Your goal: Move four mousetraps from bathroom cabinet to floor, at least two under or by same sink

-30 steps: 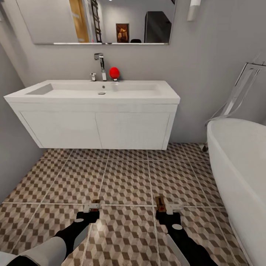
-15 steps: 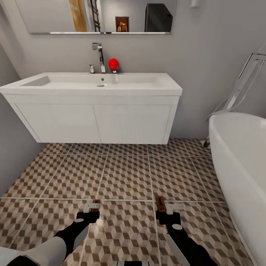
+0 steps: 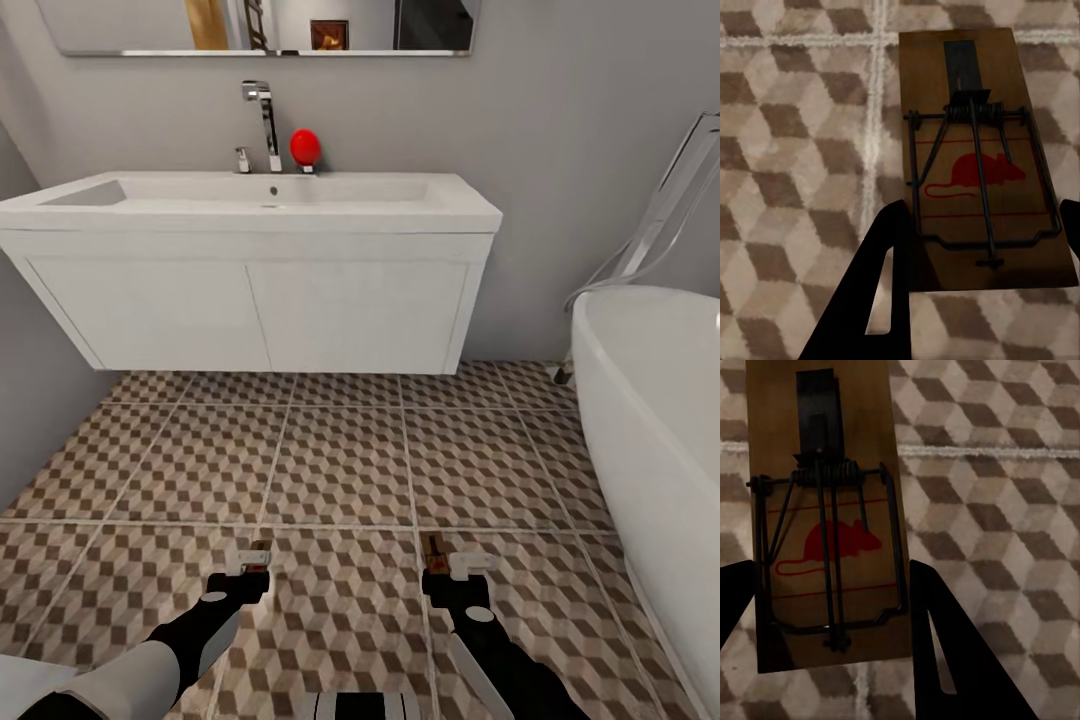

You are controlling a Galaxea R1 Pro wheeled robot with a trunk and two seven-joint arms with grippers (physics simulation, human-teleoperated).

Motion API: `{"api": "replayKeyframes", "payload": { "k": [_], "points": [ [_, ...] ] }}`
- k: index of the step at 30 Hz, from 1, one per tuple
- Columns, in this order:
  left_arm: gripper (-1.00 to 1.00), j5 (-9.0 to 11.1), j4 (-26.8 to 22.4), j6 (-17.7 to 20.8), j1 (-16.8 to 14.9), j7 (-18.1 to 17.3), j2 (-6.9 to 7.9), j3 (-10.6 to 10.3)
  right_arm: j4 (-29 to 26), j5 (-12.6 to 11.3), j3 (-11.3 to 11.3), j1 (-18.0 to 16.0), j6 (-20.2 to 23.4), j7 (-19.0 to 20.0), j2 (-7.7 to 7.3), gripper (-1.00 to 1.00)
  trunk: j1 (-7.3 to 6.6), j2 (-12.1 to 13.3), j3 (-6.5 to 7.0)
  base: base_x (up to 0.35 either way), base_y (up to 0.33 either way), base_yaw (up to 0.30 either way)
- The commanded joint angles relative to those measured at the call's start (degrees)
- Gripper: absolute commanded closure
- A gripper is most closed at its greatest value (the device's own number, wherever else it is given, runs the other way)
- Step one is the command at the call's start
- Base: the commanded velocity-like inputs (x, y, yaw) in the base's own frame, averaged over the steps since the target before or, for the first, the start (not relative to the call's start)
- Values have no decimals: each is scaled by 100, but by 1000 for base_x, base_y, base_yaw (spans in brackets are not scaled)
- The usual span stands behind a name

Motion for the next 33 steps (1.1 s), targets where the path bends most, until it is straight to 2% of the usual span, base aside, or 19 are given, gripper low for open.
{"api": "replayKeyframes", "payload": {
  "k": [1,12,18,23,25,27,29,30,32,33],
  "points": [
    [100,48,-2,-14,-3,34,2,-51,-12,-56,31,-5,15,-44,-8,100,-2,-2,-14,0,0,0],
    [100,49,-2,-45,12,34,7,-51,-12,-43,34,-5,-2,-36,-8,100,-2,-2,-36,0,0,0],
    [100,48,-12,-381,13,34,26,-51,-14,-19,79,-5,-170,-36,-5,100,-2,-2,-37,0,0,0],
    [100,48,-190,-464,13,34,32,-21,-75,272,144,-13,-301,-35,75,100,-2,-2,-37,0,0,0],
    [100,48,-365,-431,13,37,44,-3,-171,575,150,-54,-299,-35,167,100,-2,-2,-37,0,0,0],
    [100,48,-537,-350,13,46,66,8,-260,851,152,-154,-281,-36,234,100,-2,-2,-37,0,0,0],
    [100,48,-909,-6,4,62,83,14,-322,1155,153,-337,-253,-36,352,100,-2,-2,-37,0,0,0],
    [100,48,-1033,145,1,65,87,15,-331,1210,153,-385,-229,-36,387,100,-2,-2,-37,0,0,0],
    [100,48,-1605,942,-20,73,112,19,-351,1345,150,-580,21,-36,497,100,-2,-2,-37,0,0,0],
    [100,48,-1757,1157,-24,74,123,21,-354,1364,149,-630,105,-34,514,100,-2,-2,-37,0,0,0]
  ]
}}
